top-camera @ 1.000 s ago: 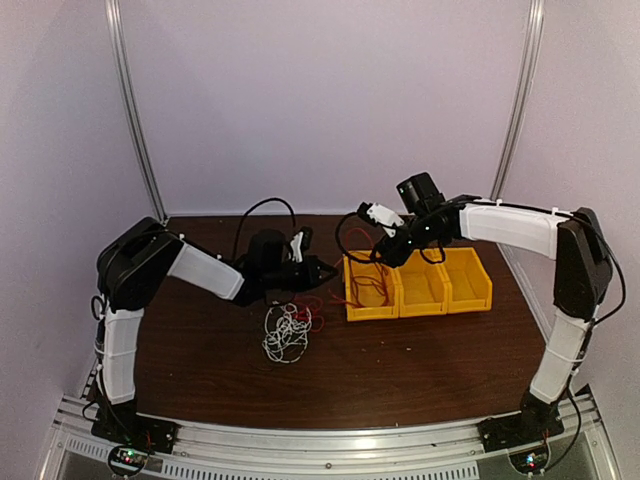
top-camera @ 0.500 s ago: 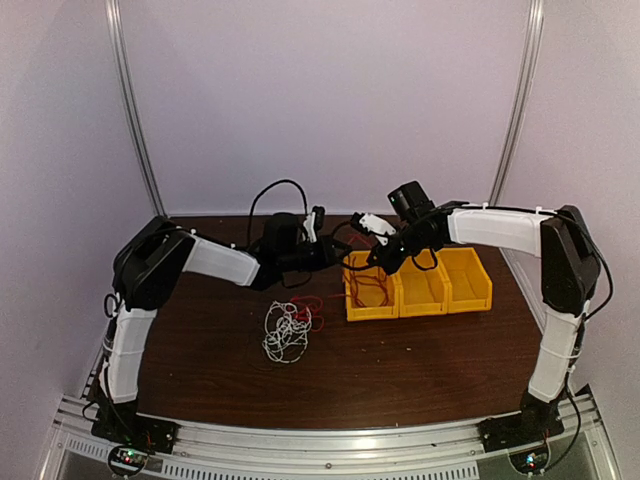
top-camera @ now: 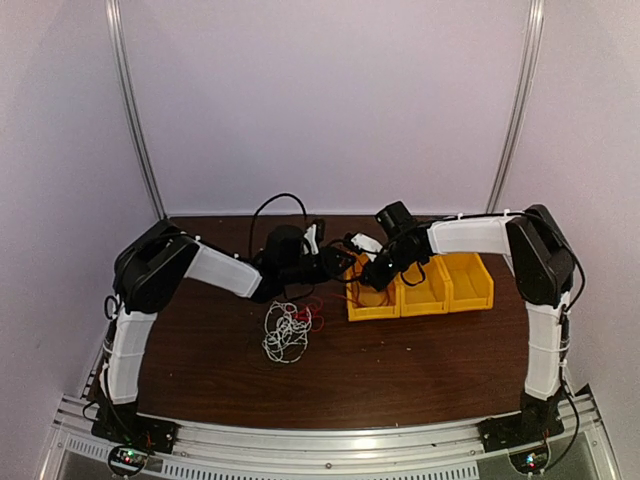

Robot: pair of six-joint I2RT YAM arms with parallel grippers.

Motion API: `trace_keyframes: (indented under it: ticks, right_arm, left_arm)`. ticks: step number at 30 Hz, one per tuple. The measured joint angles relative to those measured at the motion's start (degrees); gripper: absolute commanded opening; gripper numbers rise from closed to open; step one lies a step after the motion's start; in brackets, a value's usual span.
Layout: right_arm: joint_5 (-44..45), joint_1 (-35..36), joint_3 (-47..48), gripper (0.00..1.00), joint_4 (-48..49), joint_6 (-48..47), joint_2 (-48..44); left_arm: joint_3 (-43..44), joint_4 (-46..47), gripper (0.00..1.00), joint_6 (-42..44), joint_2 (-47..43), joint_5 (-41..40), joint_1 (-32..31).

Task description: Untangle the cables

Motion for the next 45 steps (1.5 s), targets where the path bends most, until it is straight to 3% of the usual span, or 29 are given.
trace_keyframes:
  ticks: [5, 15, 22, 29, 34, 39, 45]
  right_arm:
    - [0.2, 0.2, 0.9, 0.0, -0.2, 1.5, 1.4]
    - [4.7, 1.3, 0.9, 0.0, -2.0, 1.0, 1.5]
    - [6.7, 2.3, -0.3, 0.34, -5.6, -0.6, 0.0]
    - [7.9, 2.2, 1.0, 0.51, -10.8, -3.3, -7.3]
    - [9.5, 2.2, 1.3, 0.51, -14.4, -7.0, -14.2]
    - [7.0, 3.4, 0.1, 0.41, -14.6, -11.5, -19.8]
    - [3.3, 11.0, 6.3, 0.37, -13.4, -13.2, -13.1]
  left_arm:
    - [-8.0, -1.2, 0.62, -1.2, -7.5, -1.7, -0.2]
    - [-24.6, -7.7, 0.68, 0.0, -24.1, -4.2, -0.5]
    - [-30.2, -14.0, 0.69, 6.3, -28.9, -10.4, 0.2]
    - [-30.1, -19.9, 0.7, 12.6, -31.2, -15.7, 4.3]
    - [-28.9, -25.5, 0.71, 16.6, -34.2, -20.3, 5.4]
    - [-24.4, -30.6, 0.72, 20.0, -35.6, -22.0, 5.4]
    - [-23.9, -33.3, 0.71, 20.8, -36.6, -21.7, 7.3]
